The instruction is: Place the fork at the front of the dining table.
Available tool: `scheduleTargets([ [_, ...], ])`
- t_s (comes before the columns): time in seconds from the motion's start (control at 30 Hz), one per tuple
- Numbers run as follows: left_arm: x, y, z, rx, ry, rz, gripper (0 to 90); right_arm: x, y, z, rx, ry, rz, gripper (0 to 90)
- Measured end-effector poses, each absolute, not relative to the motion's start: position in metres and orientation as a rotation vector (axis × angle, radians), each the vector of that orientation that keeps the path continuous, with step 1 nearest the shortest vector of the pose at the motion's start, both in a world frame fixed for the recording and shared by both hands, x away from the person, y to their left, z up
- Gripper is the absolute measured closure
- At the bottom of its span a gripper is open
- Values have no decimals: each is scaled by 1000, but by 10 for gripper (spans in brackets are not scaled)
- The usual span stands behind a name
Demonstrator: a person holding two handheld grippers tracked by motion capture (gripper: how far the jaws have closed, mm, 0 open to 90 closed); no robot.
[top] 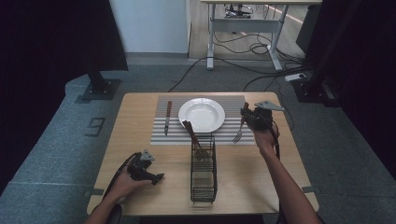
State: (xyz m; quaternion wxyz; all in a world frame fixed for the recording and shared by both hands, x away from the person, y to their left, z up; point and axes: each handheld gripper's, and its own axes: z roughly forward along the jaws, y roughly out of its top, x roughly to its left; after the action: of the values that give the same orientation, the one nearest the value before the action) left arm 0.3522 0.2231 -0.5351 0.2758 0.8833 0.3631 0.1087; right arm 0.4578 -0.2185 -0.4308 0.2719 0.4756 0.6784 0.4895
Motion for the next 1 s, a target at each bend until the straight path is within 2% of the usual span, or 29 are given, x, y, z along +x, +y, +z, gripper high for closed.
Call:
scheduleTargets([
  [0.67, 352, 224, -535, 2372, 972, 292, 123, 483, -216, -447, 1352, 1798, 1263, 798],
  [1.0, 352, 225, -535, 2372, 969, 292, 122, 512, -205, -453, 1395, 1814, 1217, 797],
])
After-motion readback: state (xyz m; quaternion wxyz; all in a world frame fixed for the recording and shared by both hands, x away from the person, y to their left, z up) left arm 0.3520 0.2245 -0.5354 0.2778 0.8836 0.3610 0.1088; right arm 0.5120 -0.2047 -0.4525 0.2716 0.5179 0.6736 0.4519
